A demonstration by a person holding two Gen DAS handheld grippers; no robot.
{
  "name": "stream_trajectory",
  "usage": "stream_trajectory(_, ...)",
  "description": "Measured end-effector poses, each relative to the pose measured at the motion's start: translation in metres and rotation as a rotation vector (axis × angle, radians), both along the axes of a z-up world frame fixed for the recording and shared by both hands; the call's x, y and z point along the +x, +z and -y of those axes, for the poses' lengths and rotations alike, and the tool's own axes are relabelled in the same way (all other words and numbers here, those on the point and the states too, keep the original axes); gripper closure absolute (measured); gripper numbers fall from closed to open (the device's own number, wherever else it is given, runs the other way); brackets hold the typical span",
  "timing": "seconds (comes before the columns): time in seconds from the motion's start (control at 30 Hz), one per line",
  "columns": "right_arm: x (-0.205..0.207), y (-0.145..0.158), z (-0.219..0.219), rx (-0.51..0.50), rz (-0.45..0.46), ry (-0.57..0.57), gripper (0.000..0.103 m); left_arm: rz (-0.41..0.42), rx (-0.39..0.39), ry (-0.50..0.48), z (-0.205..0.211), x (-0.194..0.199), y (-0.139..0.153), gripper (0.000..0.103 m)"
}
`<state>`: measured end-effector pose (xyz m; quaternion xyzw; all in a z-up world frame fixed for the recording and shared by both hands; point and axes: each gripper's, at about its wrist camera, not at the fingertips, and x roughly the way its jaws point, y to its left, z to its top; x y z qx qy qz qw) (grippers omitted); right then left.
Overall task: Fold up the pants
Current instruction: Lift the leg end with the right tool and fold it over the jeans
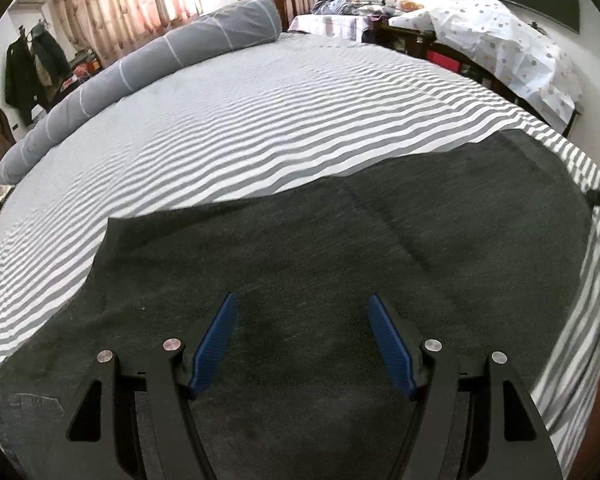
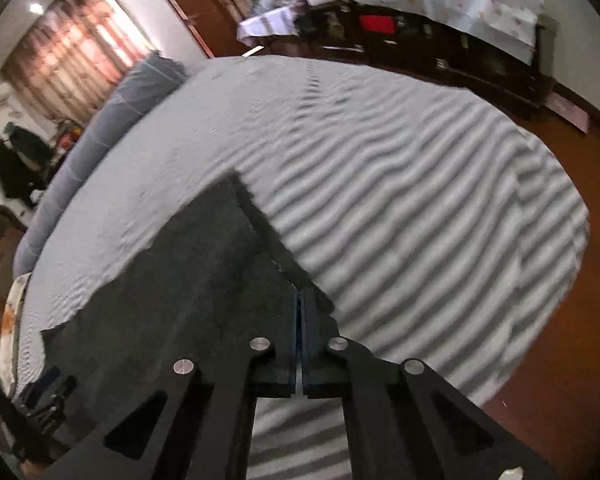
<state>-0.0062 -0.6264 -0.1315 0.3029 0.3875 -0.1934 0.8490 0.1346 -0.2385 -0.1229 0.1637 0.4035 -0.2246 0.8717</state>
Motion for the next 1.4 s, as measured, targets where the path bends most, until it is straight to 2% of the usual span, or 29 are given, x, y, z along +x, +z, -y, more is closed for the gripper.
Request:
stream_trajectory(0.1,-0.003,-0.008,0.002,0.013,-0.011,0.013,0.098,0.024,-0.008,-0.045,0.007,-0.011,0.007,0.034)
stream_trajectory(0.2,-0.002,-0.007,0.011,0.076,0.023,0.043,0.091,0.018,-0.005,-0.077,0.014,-0.017,0.01,0.034)
stream_trajectory(0.27,-0.001,-0.001,0.015,0.086,0.07,0.077,0.075,0.01,-0.018,-0.09,0.017,-0.02,0.012,0.034)
stream_trajectory(0.3,0.0,0.003,0.018,0.077,0.081,0.097,0.072,0.007,-0.021,-0.095,0.018,-0.021,0.013,0.034)
stream_trajectory(0.4,0.008,0.005,0.03,0.08,0.097,0.18,0.071,-0.013,-0.026,-0.101,0.023,-0.022,0.014,0.034)
stream_trajectory(0.6,0.04,-0.009,0.043,0.093,0.047,0.298,0.071,-0.038,-0.006,-0.088,0.034,-0.022,0.007,0.034)
stream_trajectory(0.7,0.046,-0.014,0.037,0.117,0.063,0.363,0.065,-0.051,0.017,-0.083,0.04,-0.02,0.001,0.034)
stream_trajectory(0.8,0.04,-0.011,0.033,0.125,0.091,0.413,0.067,-0.078,0.037,-0.066,0.044,-0.014,-0.009,0.034)
stream_trajectory(0.87,0.037,-0.013,0.035,0.127,0.09,0.418,0.076,-0.074,0.035,-0.061,0.045,-0.013,-0.012,0.034)
stream_trajectory(1.03,0.04,-0.016,0.036,0.128,0.077,0.387,0.078,-0.063,0.055,-0.076,0.049,-0.01,-0.017,0.033)
stream_trajectory(1.1,0.04,-0.011,0.031,0.112,0.065,0.39,0.093,-0.073,0.051,-0.075,0.049,-0.007,-0.017,0.032)
stream_trajectory(1.3,0.032,0.014,0.008,0.048,0.035,0.389,0.097,-0.075,0.03,-0.062,0.05,-0.003,-0.017,0.03)
stream_trajectory(1.4,0.031,0.029,-0.004,0.046,0.04,0.369,0.098,-0.118,0.006,-0.056,0.044,0.002,-0.01,0.03)
